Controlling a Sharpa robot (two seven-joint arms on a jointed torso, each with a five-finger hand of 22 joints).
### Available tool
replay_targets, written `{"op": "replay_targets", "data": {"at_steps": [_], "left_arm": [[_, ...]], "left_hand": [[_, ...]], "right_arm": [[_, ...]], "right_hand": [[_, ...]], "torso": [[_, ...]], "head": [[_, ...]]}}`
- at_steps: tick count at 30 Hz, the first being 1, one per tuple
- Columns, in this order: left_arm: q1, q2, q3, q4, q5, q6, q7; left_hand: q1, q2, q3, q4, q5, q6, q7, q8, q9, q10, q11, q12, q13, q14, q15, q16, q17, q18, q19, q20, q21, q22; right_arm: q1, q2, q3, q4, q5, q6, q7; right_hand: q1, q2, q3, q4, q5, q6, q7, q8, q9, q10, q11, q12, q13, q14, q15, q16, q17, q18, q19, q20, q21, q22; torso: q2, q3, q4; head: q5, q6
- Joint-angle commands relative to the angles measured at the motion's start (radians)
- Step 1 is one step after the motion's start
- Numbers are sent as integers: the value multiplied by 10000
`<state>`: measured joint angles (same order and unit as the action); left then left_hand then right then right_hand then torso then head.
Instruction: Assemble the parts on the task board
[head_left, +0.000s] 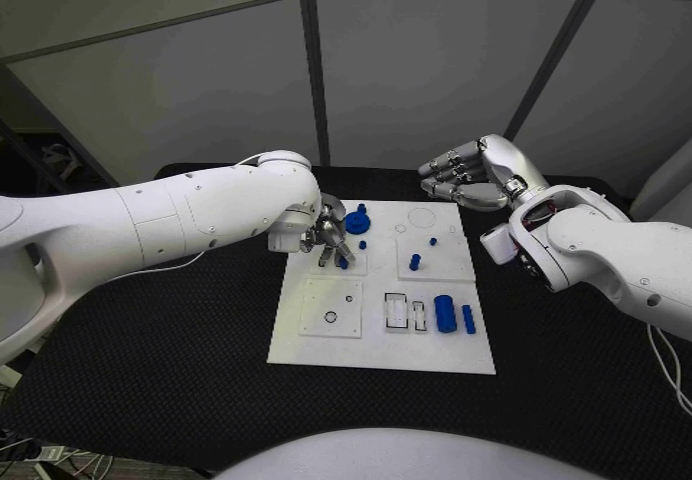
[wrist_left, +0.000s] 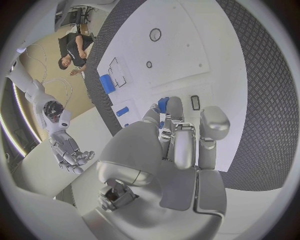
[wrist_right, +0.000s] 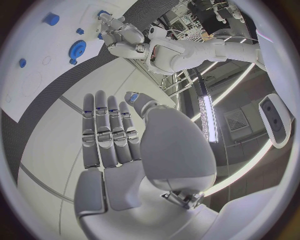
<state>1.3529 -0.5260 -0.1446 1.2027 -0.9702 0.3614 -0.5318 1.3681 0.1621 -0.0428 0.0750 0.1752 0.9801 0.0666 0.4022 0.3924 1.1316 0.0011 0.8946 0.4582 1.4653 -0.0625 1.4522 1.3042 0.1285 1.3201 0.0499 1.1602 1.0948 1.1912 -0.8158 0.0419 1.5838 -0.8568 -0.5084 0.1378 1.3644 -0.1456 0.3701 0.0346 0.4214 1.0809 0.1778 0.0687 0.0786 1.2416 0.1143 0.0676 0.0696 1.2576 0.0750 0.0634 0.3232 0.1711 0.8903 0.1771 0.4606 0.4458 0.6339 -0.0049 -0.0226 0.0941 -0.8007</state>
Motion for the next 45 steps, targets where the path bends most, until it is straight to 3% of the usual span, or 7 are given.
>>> {"op": "replay_targets", "data": {"at_steps": [1,3,5,9,14,25,45], "left_arm": [[-11,-29,-14,18,319,-10,-46],[-14,-53,-14,36,429,-81,-36],[-17,-84,-14,60,566,-183,-23],[-23,-186,-14,147,843,-482,7],[-26,-438,-13,402,1164,-1194,35],[-34,-919,-17,1054,1371,-2746,73],[-546,-1180,-23,1680,-877,-4249,39]], "left_hand": [[425,21,687,-358,100,-110,23,-70,121,-25,-81,-164,-67,326,-57,-70,20,-166,-24,-79,48,11],[433,-179,1346,-585,164,-141,69,-82,205,-33,-50,-307,-117,325,-37,-74,23,-167,-39,-72,43,12],[-240,-803,3125,-810,207,-118,102,-58,449,107,70,-502,-165,329,25,-76,44,-155,-57,-44,64,48],[-1230,-1672,5479,-1146,222,-115,54,81,850,267,51,-533,-95,354,73,-62,98,-142,-59,-36,108,102],[-2179,-2215,7332,-1446,274,-141,72,425,1461,521,-16,-541,-50,414,-34,-8,227,-193,28,-31,248,251],[-2679,-2557,8048,-1720,1079,-94,-27,776,1965,831,-160,-491,-26,530,-119,137,519,-269,276,-119,592,630],[-2853,-2719,8350,-1848,1245,-54,-92,949,2186,1038,-225,-337,171,554,-180,157,571,-323,438,-180,816,878]], "right_arm": [[18,3,8,-2,27,86,24],[18,4,8,-11,27,90,19],[18,7,8,-22,27,93,16],[18,12,8,-45,27,99,14],[17,15,8,-80,32,106,18],[16,17,7,-162,70,124,34],[15,-29,7,-186,75,167,56]], "right_hand": [[-98,-14,-28,-32,43,19,45,-22,-11,-60,18,-22,-11,-77,-22,-15,-12,72,-30,37,-67,-16],[-98,-14,-28,-32,43,19,45,-22,-11,-60,18,-22,-11,-77,-22,-15,-12,72,-30,37,-67,-16],[-105,-13,-31,-30,53,17,45,-21,-11,-60,19,-21,-13,-88,-19,-17,-25,72,-33,42,-81,-24],[-123,-10,-38,-20,62,15,48,-22,-12,-63,22,-20,-15,-97,-15,-17,-38,72,-35,47,-96,-34],[-132,-9,-42,-15,65,12,50,-22,-12,-65,24,-21,-17,-102,-12,-17,-45,72,-35,50,-105,-40],[-156,-6,-51,-1,74,1,53,-26,-14,-78,29,-24,-22,-116,-6,-17,-66,73,-39,59,-132,-57],[-166,-2,-54,5,79,-5,55,-27,-15,-87,32,-26,-25,-125,-3,-16,-80,75,-39,64,-149,-68]], "torso": [[-8,1,12],[-8,-1,11],[-10,0,10],[-10,0,20],[-10,-1,31],[-21,9,41],[-3,11,25]], "head": [[0,-5],[5,0],[13,2],[26,10],[41,16],[73,31],[112,16]]}}
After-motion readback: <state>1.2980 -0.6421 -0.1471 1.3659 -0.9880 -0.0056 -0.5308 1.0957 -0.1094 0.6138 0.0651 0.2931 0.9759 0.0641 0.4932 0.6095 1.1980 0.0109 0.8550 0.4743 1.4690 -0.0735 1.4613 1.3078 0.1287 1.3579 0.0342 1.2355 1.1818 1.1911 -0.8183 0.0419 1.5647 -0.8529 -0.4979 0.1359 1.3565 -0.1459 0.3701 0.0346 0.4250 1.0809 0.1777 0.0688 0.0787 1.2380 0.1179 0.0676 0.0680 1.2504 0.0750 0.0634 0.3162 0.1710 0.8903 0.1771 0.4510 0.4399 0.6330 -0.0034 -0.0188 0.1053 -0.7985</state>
